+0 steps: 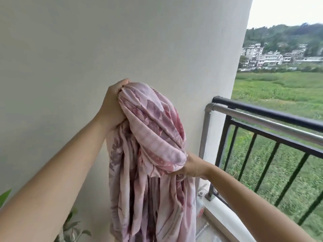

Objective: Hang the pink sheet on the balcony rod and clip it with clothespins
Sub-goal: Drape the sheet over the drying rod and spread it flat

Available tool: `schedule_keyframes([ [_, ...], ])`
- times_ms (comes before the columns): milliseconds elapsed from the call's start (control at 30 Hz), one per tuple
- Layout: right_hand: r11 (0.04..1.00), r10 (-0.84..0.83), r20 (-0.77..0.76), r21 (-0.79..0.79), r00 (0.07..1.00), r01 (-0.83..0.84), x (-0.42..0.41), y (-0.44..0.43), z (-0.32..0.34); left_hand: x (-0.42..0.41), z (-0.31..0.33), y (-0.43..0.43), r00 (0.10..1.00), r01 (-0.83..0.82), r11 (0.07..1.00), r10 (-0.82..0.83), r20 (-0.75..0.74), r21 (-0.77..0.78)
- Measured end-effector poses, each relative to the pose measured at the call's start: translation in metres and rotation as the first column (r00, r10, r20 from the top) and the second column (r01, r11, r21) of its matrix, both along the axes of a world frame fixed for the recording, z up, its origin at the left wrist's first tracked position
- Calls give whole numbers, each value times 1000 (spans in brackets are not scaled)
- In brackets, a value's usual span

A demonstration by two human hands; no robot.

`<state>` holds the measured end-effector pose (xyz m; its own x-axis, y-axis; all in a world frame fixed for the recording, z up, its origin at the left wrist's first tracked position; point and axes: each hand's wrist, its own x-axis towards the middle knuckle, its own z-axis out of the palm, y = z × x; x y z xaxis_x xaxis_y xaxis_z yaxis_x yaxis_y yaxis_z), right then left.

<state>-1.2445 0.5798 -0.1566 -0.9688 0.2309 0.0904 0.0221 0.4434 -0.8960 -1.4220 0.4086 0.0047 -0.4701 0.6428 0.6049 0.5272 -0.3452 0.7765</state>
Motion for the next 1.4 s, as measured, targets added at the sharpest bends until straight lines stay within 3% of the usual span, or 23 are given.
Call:
schedule_keyframes([
  [100,938,-337,-91,51,937,342,6,41,15,-22,-5,-8,914,-281,938,196,-354,-205],
  [167,800,-576,-164,86,801,593,14,69,39,-31,-19,-10,882,-391,846,231,-411,-364],
  [233,716,-652,-254,103,715,690,18,88,68,-30,-42,-6,942,-304,783,161,-295,-542],
  [300,695,-689,-277,9,670,719,19,95,98,-23,-71,3,995,-95,684,40,-94,-723],
  [367,702,-691,-289,-50,662,711,18,95,123,-6,-100,14,993,109,583,-26,115,-805],
  [533,762,-637,-316,-113,704,638,15,92,142,58,-174,54,914,325,655,-33,403,-682],
  [633,792,-601,-334,-124,726,598,23,100,131,86,-202,70,845,461,604,-75,530,-650],
  [700,798,-593,-340,-123,730,590,33,110,119,90,-210,72,871,407,581,-15,491,-705],
  [800,770,-596,-387,-24,704,638,56,127,98,75,-202,69,942,-5,585,275,193,-811],
  [833,764,-573,-407,49,712,643,63,133,91,68,-193,66,918,-156,582,384,101,-798],
  [900,755,-525,-356,225,773,616,73,146,78,54,-173,58,824,-386,631,564,56,-673],
  [1000,773,-437,16,518,900,366,73,155,56,45,-129,54,667,-670,646,740,86,-366],
  [1100,719,-290,280,695,915,15,59,137,30,48,-82,67,617,-774,612,787,26,-160],
  [1200,587,-287,257,808,923,-42,31,121,19,58,-51,86,583,-808,589,804,-112,18],
  [1300,455,-390,201,890,899,-1,3,127,38,64,-39,100,651,-748,652,757,-49,128],
  [1333,452,-385,182,892,905,13,-6,131,47,61,-38,101,665,-738,660,746,-15,142],
  [1400,603,-350,79,781,933,160,-22,138,67,48,-36,99,681,-729,668,729,64,152],
])
